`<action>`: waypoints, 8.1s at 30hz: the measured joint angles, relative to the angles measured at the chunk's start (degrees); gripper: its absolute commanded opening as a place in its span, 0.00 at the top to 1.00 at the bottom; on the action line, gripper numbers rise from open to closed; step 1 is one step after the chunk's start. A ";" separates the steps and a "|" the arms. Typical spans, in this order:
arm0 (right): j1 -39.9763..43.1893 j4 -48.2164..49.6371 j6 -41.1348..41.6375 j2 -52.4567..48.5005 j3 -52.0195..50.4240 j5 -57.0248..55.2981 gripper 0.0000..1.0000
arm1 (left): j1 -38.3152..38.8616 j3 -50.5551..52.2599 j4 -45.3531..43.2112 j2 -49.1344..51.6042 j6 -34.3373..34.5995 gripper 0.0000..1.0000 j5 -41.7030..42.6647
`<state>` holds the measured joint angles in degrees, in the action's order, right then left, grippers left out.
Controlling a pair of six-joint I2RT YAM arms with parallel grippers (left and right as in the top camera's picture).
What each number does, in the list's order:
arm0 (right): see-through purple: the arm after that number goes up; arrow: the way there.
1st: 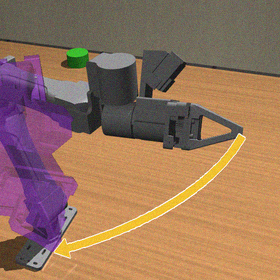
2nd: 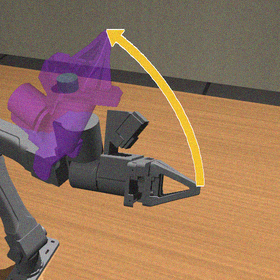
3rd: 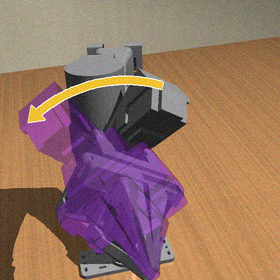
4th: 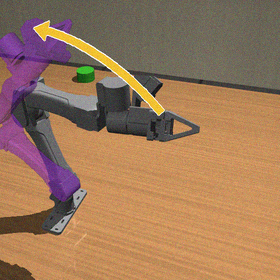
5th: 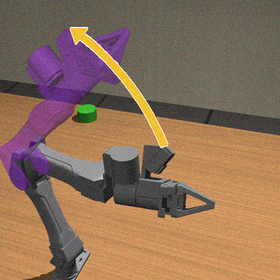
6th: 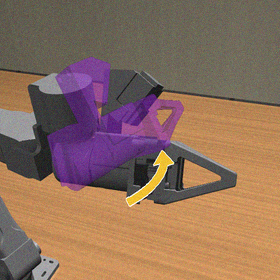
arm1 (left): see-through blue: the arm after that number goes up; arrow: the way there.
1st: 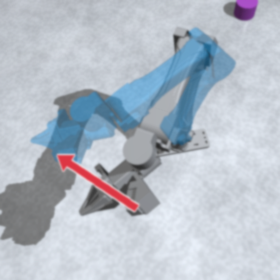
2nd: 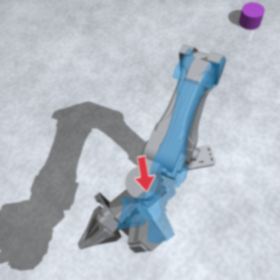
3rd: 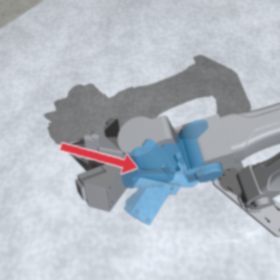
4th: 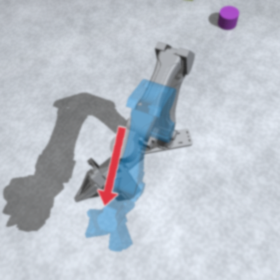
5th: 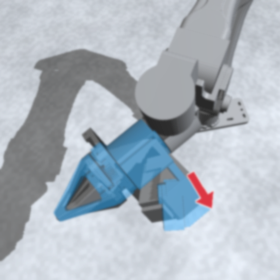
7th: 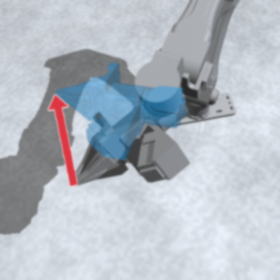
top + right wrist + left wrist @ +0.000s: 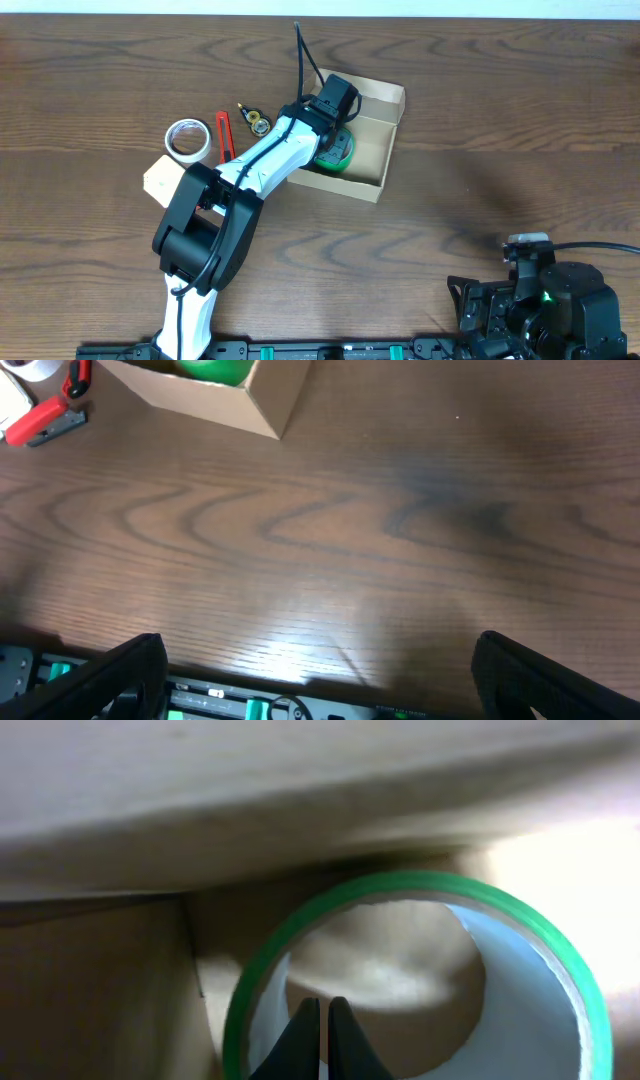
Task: Pack container
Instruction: 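Open the left gripper and adjust the tape roll flat in the box, then move the left gripper back and grasp the white masking tape roll, then carry the white masking tape roll over the box with the left gripper, then lower the masking tape roll into the box and open the left gripper, then move the left gripper back to the yellow sticky-note pad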
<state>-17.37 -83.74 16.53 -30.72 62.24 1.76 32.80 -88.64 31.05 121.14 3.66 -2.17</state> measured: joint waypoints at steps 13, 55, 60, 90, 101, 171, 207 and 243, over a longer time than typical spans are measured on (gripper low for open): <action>0.00 0.00 0.00 0.00 0.00 0.00 0.01 | 1.49 0.00 0.00 0.00 2.38 0.94 -7.32; 0.00 0.00 0.00 0.00 -0.02 0.00 0.01 | -32.39 17.25 1.62 -24.04 -6.93 0.48 4.02; 0.00 0.00 0.00 0.00 -0.02 0.00 0.01 | -32.15 17.62 -0.48 -20.59 -9.46 0.48 5.42; 0.00 0.00 0.00 0.00 -0.02 0.00 0.01 | -32.15 17.70 -7.39 -7.32 -11.06 0.82 6.12; 0.00 -0.02 0.00 0.00 -0.02 0.00 0.01 | -32.13 14.62 -2.73 -7.32 -10.62 0.94 6.29; 0.00 0.00 0.00 0.00 -0.02 0.00 0.01 | 2.56 0.44 0.63 -6.56 -10.43 0.70 10.34; 0.00 0.00 0.00 0.00 -0.02 -0.02 0.01 | -16.96 -9.70 17.57 -19.91 -3.85 0.24 3.06; 0.00 -0.02 0.00 0.00 -0.07 -0.02 0.01 | -43.43 -5.60 34.47 -15.23 -5.18 0.05 7.10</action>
<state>-17.37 -83.77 16.53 -30.72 62.17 1.74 -10.63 -94.24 65.52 105.91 -1.52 4.93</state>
